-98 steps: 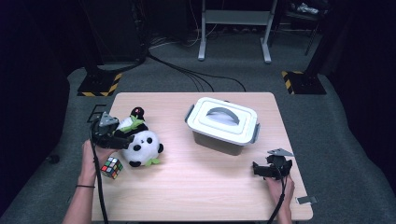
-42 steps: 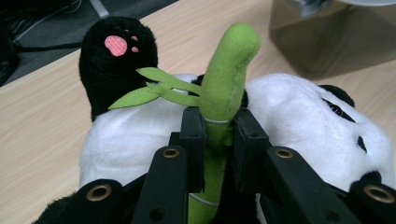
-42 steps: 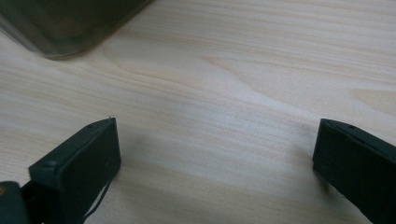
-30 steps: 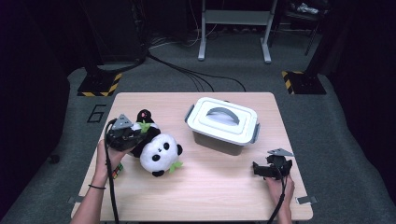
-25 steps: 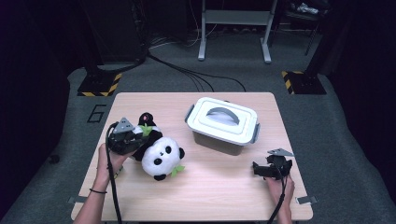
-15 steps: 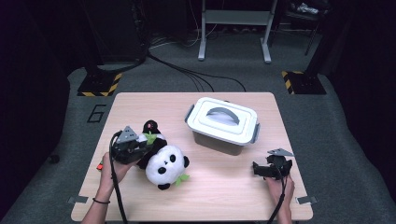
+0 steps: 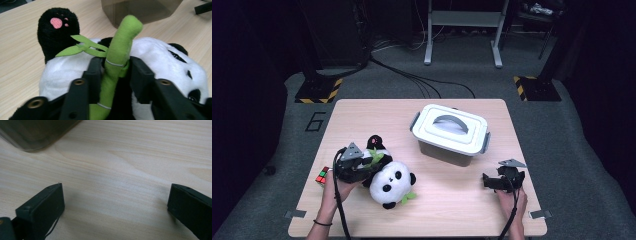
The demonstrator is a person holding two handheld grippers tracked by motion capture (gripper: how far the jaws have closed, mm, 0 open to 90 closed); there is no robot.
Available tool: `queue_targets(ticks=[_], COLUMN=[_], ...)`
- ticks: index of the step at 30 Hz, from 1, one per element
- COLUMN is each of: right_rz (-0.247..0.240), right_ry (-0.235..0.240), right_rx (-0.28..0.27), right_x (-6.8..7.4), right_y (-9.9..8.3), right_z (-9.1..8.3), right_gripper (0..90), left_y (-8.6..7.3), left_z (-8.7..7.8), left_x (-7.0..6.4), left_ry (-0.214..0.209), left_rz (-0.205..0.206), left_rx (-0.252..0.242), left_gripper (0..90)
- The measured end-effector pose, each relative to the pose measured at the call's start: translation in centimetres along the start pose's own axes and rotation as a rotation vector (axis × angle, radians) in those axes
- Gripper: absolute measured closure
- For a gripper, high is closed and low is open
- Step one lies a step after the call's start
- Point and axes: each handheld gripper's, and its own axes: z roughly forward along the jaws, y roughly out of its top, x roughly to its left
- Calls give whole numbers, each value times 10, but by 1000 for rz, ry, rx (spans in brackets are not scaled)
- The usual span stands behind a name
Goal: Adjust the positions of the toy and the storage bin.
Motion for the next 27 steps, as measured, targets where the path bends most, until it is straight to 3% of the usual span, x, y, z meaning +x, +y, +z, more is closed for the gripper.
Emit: queue_targets(ticks=[5, 9, 19, 23, 27], right_rz=[0, -3, -4, 0, 5], right_ry=[0, 2, 2, 1, 2], right_rx=[0, -1, 0, 3, 2], right_x=[0, 0, 0, 0, 1], right_y=[0, 0, 0, 0, 1], right_z=[0, 0, 0, 0, 0], right_gripper=[1, 0, 0, 0, 0], left_y=[1, -9, -45, -59, -75], left_z=[-14, -30, -59, -58, -51], left_x=[-3, -5, -18, -25, -31], left_ry=[75, 102, 186, 195, 196], left_rz=[-13, -41, -83, -112, -114], left_rx=[-23, -43, -53, -13, 11], left_gripper=[284, 164, 51, 15, 2])
